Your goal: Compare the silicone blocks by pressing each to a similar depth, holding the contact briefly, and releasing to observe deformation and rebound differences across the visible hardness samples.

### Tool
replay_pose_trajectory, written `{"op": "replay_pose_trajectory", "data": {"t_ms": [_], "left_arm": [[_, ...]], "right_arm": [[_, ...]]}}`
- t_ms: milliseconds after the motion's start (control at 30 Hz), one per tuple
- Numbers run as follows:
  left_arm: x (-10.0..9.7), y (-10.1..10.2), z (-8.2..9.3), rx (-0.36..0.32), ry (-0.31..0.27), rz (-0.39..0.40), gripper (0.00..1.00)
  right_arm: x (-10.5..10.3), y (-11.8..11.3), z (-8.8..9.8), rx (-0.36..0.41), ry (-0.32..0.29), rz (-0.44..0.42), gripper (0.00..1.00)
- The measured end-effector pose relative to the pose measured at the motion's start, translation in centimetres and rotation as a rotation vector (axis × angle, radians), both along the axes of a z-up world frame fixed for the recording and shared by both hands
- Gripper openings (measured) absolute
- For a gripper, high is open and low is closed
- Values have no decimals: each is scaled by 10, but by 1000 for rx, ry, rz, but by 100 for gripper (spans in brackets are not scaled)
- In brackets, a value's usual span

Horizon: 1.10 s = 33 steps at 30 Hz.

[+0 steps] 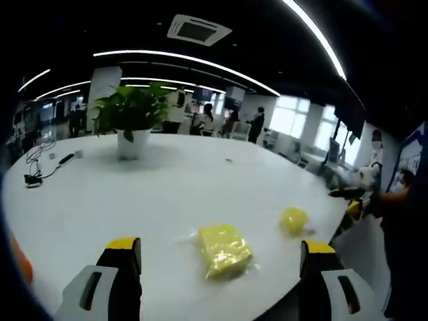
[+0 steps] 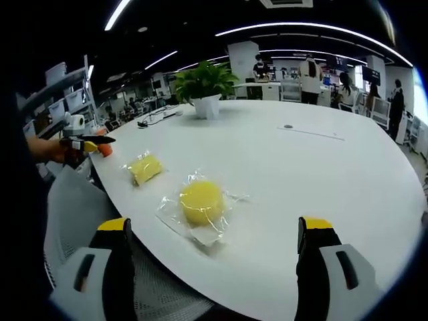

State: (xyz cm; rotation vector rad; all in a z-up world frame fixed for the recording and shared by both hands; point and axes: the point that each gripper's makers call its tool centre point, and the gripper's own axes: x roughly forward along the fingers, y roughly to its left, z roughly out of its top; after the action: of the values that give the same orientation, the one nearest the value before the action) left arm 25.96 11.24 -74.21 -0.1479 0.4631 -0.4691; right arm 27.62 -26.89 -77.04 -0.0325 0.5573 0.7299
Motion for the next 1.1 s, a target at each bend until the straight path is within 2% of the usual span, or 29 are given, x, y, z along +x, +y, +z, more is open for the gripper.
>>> {"op": "replay_pose_trajectory", "data": {"t_ms": [233,500,700,733,833,867,1033,1100], "left_arm": [[10,-18,7,-15,12,-33,100],[23,-35,7,12,28,-72,100],[32,-46,7,-4,41,-66,100],[34,-47,5,15,52,-60,100],[39,-60,8,-32,57,-70,100],[40,-66,7,-54,80,-76,100],[50,-84,8,-51,76,-101,100],[52,-94,5,-53,90,-121,100]], "right_arm": [[-1,-5,3,4,-13,-16,96],[0,-5,0,9,-6,-20,96],[-1,-2,-3,5,-2,-14,96],[-2,-1,-2,10,-2,-17,96],[-2,1,-1,14,-8,-15,96],[-2,2,-1,11,-6,-12,96],[-4,2,-1,13,-4,-12,96],[-4,1,0,13,-7,-11,96]]}}
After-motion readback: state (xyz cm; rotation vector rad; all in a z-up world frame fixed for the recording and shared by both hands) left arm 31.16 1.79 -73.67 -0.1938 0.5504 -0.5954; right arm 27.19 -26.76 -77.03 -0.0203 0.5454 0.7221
